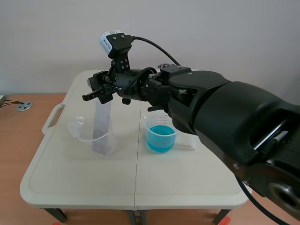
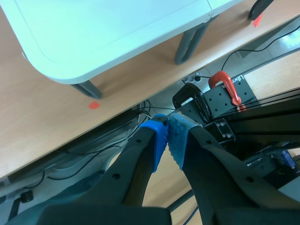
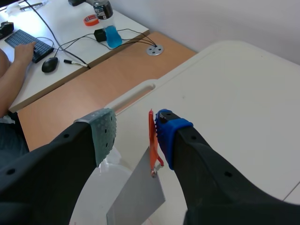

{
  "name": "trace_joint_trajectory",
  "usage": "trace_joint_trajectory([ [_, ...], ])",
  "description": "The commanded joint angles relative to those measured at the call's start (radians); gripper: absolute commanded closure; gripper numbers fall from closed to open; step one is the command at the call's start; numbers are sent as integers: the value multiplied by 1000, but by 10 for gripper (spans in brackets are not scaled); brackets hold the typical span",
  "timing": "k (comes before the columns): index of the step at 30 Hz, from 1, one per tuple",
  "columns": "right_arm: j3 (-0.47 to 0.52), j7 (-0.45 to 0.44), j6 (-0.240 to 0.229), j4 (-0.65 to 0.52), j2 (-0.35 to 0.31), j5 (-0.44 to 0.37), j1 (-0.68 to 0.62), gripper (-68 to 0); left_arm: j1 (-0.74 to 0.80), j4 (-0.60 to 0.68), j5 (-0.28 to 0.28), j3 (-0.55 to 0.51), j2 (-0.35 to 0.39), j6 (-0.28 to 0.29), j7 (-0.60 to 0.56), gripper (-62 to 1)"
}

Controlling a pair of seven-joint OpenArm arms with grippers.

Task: Hold the metal plate by the orange handle, dip it into the blue solution, take it out and point at it, then put the plate back in the beaker on the left.
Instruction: 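Lift the metal plate out of the left beaker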

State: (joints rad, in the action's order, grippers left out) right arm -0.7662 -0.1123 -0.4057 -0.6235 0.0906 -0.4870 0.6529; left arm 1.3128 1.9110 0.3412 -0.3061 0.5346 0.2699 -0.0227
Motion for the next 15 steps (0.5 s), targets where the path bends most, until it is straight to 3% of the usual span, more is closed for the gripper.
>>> trace_joint_trajectory([
  [1,1,-17,-2,-26,-8,-23,23,-142,4,14,6,3,-2,6,-10,-43],
  [8,1,-6,-6,-26,-19,-22,23,-10,4,14,6,3,-2,6,-9,-43],
  [15,1,-9,-7,-26,-18,-22,23,-13,4,14,6,3,-2,6,-10,-42],
])
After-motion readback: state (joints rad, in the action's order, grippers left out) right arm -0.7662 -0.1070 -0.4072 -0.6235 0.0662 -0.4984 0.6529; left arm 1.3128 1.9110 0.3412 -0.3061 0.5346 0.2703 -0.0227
